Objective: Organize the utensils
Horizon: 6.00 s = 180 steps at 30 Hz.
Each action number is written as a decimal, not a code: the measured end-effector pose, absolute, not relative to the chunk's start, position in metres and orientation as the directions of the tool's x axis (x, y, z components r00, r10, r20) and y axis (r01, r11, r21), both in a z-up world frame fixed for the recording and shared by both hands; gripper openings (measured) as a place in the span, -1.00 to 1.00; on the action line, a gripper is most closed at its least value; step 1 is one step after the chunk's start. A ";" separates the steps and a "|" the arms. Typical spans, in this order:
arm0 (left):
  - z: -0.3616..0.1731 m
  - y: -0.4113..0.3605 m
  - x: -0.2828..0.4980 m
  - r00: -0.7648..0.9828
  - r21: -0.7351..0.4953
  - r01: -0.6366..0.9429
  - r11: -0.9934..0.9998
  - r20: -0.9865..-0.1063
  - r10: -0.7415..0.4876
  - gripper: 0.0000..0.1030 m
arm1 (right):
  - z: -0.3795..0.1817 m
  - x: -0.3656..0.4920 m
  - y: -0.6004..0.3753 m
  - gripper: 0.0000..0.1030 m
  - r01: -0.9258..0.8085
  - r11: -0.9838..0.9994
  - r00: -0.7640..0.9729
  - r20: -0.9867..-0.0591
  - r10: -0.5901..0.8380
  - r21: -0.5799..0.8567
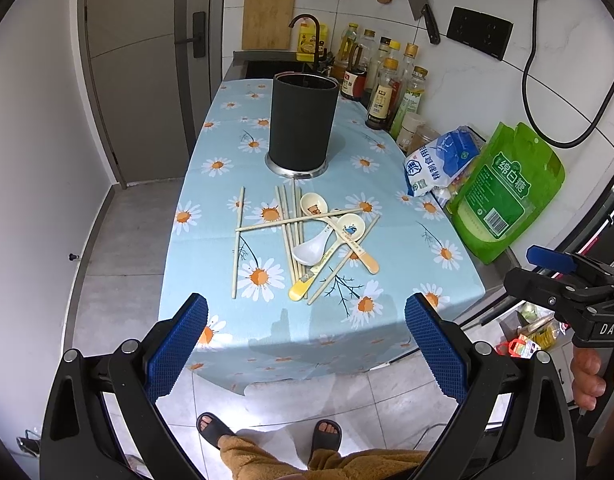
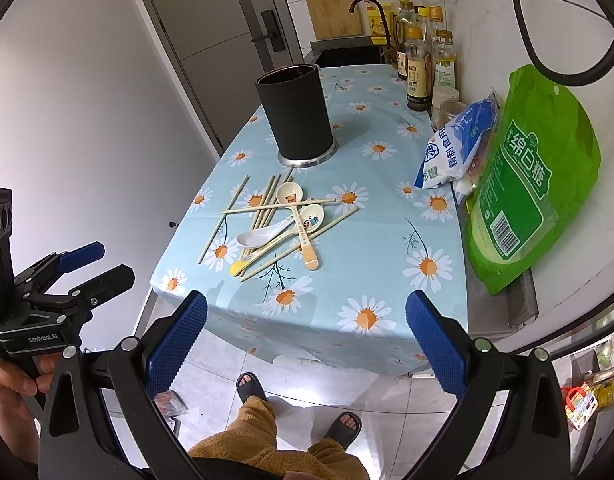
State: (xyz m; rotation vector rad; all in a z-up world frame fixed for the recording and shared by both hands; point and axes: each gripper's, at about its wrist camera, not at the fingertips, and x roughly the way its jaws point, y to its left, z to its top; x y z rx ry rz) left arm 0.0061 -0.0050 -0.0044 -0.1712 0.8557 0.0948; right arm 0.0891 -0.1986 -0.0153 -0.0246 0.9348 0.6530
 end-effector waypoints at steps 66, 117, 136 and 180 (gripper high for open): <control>-0.012 0.009 0.039 0.575 -0.093 -0.136 0.986 -0.818 0.002 0.87 | -0.023 0.115 -0.182 0.92 -0.552 0.787 0.348 -0.783 0.516 0.274; -0.138 0.009 0.261 0.075 -0.054 0.772 0.633 -0.982 -0.175 -0.93 | -0.067 0.217 -0.139 0.92 -0.143 0.910 0.426 -0.806 0.411 0.389; -0.103 0.079 0.231 0.224 -0.159 0.536 0.829 -0.920 -0.321 -0.93 | -0.102 0.249 -0.045 0.24 -0.516 0.838 0.146 -0.946 0.289 0.177; -0.104 0.131 0.194 0.356 -0.292 0.259 0.921 -0.857 -0.372 -0.93 | -0.084 0.284 -0.046 -0.85 -0.636 0.692 -0.068 -0.919 0.389 0.340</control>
